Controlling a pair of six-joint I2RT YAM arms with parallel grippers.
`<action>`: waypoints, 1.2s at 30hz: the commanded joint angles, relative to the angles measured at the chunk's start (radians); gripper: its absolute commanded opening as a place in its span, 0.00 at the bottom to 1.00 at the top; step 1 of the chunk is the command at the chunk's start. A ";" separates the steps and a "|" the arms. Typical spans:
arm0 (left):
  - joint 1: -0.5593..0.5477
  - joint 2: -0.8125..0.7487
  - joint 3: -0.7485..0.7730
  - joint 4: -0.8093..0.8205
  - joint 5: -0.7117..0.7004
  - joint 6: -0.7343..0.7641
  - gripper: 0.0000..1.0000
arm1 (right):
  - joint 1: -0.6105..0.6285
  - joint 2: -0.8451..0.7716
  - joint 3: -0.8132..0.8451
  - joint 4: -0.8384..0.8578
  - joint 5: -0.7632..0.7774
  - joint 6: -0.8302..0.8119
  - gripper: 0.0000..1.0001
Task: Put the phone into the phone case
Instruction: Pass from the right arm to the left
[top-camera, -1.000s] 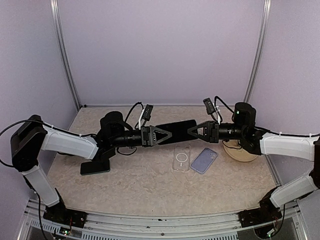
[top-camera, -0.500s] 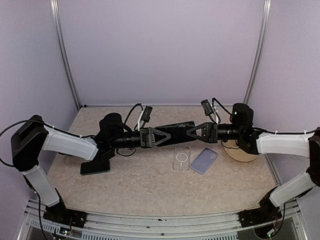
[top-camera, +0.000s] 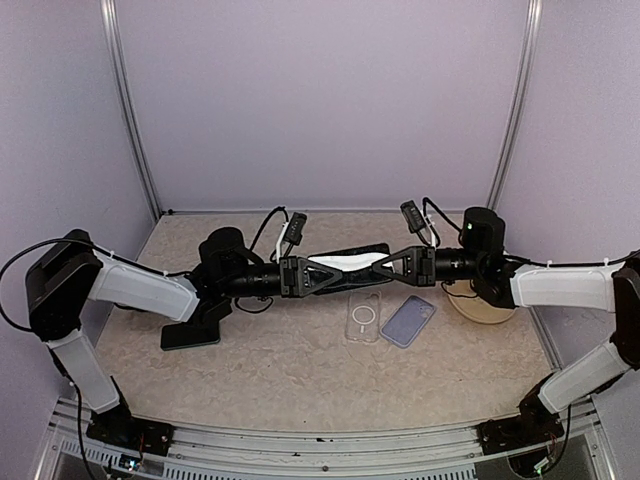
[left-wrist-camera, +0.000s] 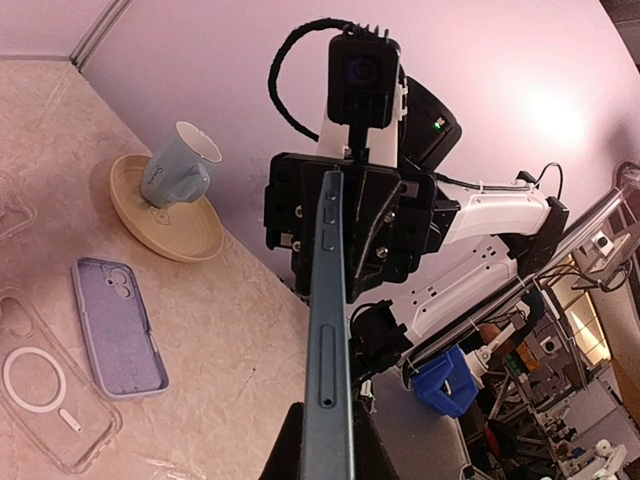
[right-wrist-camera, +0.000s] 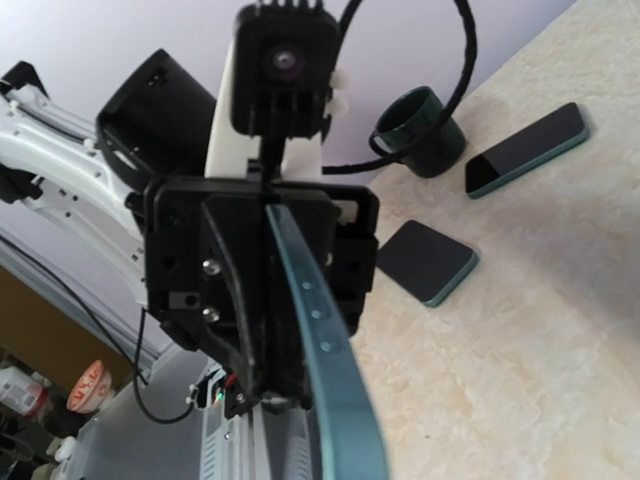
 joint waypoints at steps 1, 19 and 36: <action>-0.008 -0.005 0.024 0.062 0.000 -0.015 0.00 | -0.002 0.015 -0.007 -0.011 0.070 -0.047 0.00; 0.025 -0.162 -0.016 -0.230 -0.133 0.147 0.00 | -0.072 -0.092 0.068 -0.349 0.219 -0.261 0.65; 0.063 -0.386 -0.139 -0.406 -0.368 0.207 0.00 | -0.074 -0.038 0.095 -0.501 0.291 -0.355 0.68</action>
